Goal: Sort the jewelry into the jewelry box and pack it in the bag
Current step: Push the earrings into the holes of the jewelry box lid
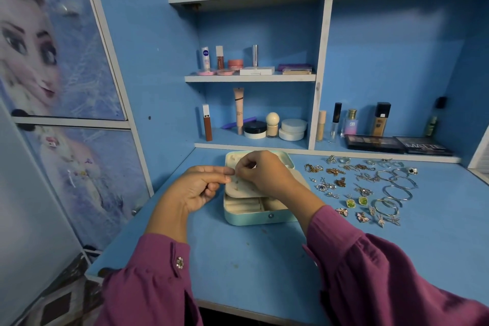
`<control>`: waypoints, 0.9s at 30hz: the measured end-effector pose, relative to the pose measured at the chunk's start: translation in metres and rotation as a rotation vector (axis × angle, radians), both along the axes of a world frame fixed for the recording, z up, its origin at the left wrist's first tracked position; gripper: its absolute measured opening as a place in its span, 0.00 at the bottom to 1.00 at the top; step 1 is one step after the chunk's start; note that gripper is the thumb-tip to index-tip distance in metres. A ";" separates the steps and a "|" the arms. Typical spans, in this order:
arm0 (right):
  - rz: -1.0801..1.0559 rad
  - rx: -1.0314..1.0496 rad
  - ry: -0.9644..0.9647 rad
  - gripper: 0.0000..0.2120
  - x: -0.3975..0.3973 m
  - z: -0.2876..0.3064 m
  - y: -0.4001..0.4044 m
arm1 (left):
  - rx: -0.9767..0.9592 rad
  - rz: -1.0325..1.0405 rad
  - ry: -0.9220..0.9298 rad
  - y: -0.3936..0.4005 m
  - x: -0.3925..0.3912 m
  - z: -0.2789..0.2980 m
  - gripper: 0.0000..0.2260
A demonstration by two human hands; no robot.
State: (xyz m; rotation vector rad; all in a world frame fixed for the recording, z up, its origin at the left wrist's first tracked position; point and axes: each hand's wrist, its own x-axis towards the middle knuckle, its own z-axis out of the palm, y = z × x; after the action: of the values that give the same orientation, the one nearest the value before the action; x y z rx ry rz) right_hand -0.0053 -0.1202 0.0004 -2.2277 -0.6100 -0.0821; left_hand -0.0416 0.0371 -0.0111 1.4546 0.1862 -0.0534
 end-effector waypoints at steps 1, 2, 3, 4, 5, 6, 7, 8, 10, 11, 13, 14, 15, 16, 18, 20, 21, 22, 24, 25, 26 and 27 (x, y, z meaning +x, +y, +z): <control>-0.007 -0.009 -0.001 0.05 0.000 0.000 0.000 | 0.000 -0.001 0.000 0.000 0.000 0.000 0.10; -0.012 -0.020 -0.004 0.05 0.001 0.000 0.000 | 0.002 -0.003 0.001 0.000 0.000 0.000 0.10; -0.016 -0.031 -0.006 0.05 0.001 0.000 0.001 | 0.003 -0.005 0.002 0.001 0.000 0.000 0.10; -0.020 -0.043 -0.007 0.05 0.001 0.000 0.001 | 0.003 -0.006 0.003 0.001 0.000 0.000 0.10; -0.023 -0.053 -0.010 0.05 0.001 0.000 0.001 | 0.002 -0.006 0.004 0.001 0.000 -0.001 0.10; -0.027 -0.062 -0.012 0.05 0.001 0.000 0.002 | 0.000 -0.006 0.004 0.001 0.000 -0.001 0.10; -0.031 -0.068 -0.010 0.06 0.001 0.000 0.002 | -0.002 -0.005 0.004 0.001 0.001 -0.001 0.10; -0.036 -0.075 -0.006 0.06 0.001 0.000 0.003 | -0.003 -0.005 0.004 0.001 0.001 -0.001 0.10; -0.045 -0.094 0.003 0.06 0.001 0.000 0.003 | -0.002 -0.006 0.005 0.002 0.001 -0.001 0.10; -0.047 -0.105 0.010 0.07 0.001 0.000 0.003 | -0.002 -0.006 0.006 0.002 0.001 -0.002 0.10; -0.036 -0.118 0.024 0.06 0.000 0.001 0.002 | -0.006 -0.005 0.006 0.002 0.002 -0.002 0.10; -0.029 -0.121 0.026 0.06 0.000 0.003 0.002 | -0.008 -0.002 0.007 0.002 0.002 -0.002 0.10; -0.026 -0.124 0.027 0.06 -0.001 0.004 0.002 | -0.010 0.002 0.008 0.002 0.003 -0.002 0.10; -0.028 -0.129 0.026 0.06 -0.001 0.005 0.002 | -0.013 0.004 0.010 0.002 0.003 -0.002 0.10; -0.038 -0.132 0.019 0.06 -0.002 0.006 0.002 | -0.021 0.007 0.011 0.002 0.003 -0.003 0.10; -0.046 -0.123 0.003 0.06 -0.004 0.005 0.002 | -0.025 0.009 0.010 0.002 0.003 -0.003 0.10; -0.047 -0.122 -0.004 0.06 -0.005 0.005 0.002 | -0.026 0.010 0.010 0.002 0.004 -0.003 0.10; -0.046 -0.126 -0.009 0.05 -0.005 0.005 0.002 | -0.027 0.011 0.010 0.002 0.004 -0.003 0.10; -0.039 -0.142 -0.017 0.05 -0.005 0.006 0.002 | -0.026 0.011 0.011 0.002 0.004 -0.003 0.10; -0.034 -0.157 -0.020 0.05 -0.005 0.006 0.002 | -0.025 0.011 0.012 0.002 0.005 -0.003 0.10; -0.029 -0.175 -0.023 0.05 -0.005 0.006 0.003 | -0.025 0.012 0.013 0.002 0.005 -0.003 0.10; -0.026 -0.194 -0.026 0.05 -0.005 0.007 0.004 | -0.025 0.012 0.014 0.002 0.005 -0.003 0.10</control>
State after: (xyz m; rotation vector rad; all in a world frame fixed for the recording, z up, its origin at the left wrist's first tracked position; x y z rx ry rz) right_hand -0.0103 -0.1166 0.0074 -2.4255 -0.6262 -0.0671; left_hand -0.0369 0.0394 -0.0145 1.4285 0.2054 -0.0558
